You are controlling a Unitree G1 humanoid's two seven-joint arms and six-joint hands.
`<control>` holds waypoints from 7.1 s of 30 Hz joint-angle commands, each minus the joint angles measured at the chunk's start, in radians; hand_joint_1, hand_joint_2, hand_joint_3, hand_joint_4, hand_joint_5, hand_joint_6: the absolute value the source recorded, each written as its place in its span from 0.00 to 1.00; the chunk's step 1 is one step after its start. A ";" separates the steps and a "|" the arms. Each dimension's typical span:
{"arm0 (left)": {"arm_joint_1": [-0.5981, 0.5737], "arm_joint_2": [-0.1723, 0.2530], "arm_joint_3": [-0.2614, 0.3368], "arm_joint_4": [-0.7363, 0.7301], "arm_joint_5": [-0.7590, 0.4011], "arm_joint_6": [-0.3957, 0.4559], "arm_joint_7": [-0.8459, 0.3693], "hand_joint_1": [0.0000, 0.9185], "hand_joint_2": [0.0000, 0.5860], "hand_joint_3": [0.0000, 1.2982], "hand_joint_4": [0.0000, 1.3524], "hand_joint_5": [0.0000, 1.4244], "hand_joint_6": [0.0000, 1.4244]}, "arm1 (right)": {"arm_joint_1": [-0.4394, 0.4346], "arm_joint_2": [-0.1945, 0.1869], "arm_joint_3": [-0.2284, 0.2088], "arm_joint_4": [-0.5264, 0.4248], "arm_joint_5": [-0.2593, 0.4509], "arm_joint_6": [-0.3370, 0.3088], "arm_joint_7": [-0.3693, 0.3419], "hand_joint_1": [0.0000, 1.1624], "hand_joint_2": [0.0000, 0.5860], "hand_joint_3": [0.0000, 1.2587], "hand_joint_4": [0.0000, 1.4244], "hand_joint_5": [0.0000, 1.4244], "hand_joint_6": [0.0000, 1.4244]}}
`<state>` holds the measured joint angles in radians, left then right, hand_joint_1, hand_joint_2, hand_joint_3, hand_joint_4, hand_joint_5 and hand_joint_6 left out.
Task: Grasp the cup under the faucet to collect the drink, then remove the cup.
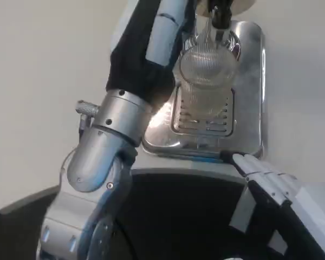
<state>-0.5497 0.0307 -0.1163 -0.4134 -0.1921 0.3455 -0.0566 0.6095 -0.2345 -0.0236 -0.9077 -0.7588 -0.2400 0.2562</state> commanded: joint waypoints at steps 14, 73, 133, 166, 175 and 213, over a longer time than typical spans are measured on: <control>0.037 -0.017 -0.038 -0.021 0.018 0.021 -0.027 0.00 0.39 0.00 0.00 0.00 0.00 | 0.057 0.001 0.002 -0.029 0.008 -0.019 -0.015 0.41 0.63 0.06 0.05 0.08 0.15; -0.086 0.338 -0.258 0.100 0.692 -0.427 -0.297 0.00 0.38 0.00 0.00 0.00 0.00 | 0.044 0.103 0.006 -0.033 0.089 0.123 -0.029 0.93 0.46 0.07 0.04 0.06 0.13; 0.061 0.290 0.008 0.169 0.720 -0.472 0.010 0.00 0.38 0.00 0.00 0.00 0.00 | -0.514 0.292 0.165 0.279 0.054 0.536 -0.243 0.97 0.13 0.00 0.00 0.00 0.09; 0.299 0.243 0.058 0.246 0.723 -0.415 0.108 0.00 0.35 0.00 0.00 0.00 0.00 | -0.691 0.233 0.148 0.488 0.239 0.503 -0.303 0.89 0.29 0.00 0.00 0.01 0.10; 0.301 0.251 0.054 0.244 0.720 -0.410 0.094 0.00 0.35 0.00 0.00 0.00 0.00 | -0.717 0.233 0.138 0.522 0.266 0.498 -0.346 0.85 0.33 0.00 0.00 0.01 0.10; 0.327 0.253 0.068 0.230 0.710 -0.415 0.102 0.00 0.35 0.00 0.00 0.00 0.00 | -0.892 0.263 0.179 0.716 0.327 0.470 -0.405 0.79 0.46 0.01 0.01 0.02 0.10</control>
<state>-0.2405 0.2755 -0.0550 -0.1752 0.5210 -0.0716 0.0417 -0.2751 0.0258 0.1480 -0.2082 -0.4328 0.2492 -0.1349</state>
